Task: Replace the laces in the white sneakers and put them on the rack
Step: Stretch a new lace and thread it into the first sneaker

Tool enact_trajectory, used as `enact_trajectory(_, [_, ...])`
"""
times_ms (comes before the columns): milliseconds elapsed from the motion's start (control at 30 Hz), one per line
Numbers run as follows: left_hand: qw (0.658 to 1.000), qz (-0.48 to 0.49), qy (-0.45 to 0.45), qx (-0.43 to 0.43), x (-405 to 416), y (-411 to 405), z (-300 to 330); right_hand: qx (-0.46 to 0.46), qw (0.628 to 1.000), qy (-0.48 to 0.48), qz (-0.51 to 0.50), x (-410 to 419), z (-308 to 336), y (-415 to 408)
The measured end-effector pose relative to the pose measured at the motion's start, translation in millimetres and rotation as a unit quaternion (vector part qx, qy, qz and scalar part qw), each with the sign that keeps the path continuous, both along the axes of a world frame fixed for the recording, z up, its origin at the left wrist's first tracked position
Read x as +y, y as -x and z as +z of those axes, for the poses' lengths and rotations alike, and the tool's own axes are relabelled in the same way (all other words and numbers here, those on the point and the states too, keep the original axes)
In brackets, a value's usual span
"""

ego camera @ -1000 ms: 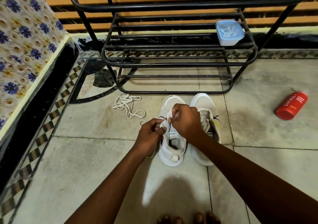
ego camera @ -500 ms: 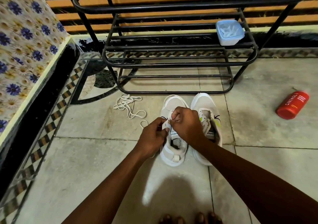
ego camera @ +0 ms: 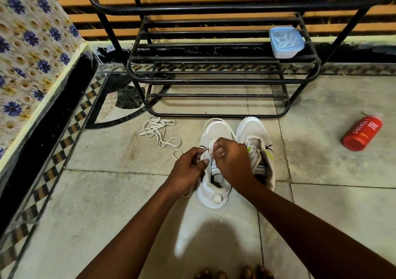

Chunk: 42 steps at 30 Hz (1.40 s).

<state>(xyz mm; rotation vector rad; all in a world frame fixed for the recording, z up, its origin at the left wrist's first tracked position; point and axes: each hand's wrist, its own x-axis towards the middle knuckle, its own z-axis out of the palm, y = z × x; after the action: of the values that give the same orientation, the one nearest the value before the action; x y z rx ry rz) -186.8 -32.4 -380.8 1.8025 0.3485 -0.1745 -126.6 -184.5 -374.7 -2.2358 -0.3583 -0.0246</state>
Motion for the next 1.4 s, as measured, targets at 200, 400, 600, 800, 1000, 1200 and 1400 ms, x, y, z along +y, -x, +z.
enact_trajectory(200, [1.000,-0.010,0.011,0.003,1,0,-1,0.006,0.998,0.057,0.022,7,4,-5])
enact_trajectory(400, [0.999,0.005,0.029,0.014,1,-4,1,0.014,0.998,0.057,0.025,8,3,-3])
enact_trajectory(600, [0.998,0.018,0.052,0.012,-1,-3,2,-0.020,0.999,0.040,-0.004,3,-7,17])
enact_trajectory(800, [1.000,0.015,-0.006,-0.001,-1,-18,10,-0.015,1.000,0.003,-0.014,0,-3,26])
enact_trajectory(1000, [0.992,0.013,-0.114,-0.052,-8,-29,7,-0.036,0.999,-0.007,-0.032,-8,-7,32])
enact_trajectory(1200, [0.970,0.028,-0.217,-0.109,-8,-34,17,-0.051,0.998,0.026,-0.017,-2,-12,35])
enact_trajectory(1400, [0.954,0.191,-0.115,-0.200,14,-48,61,-0.018,0.997,0.068,0.008,-8,-10,36])
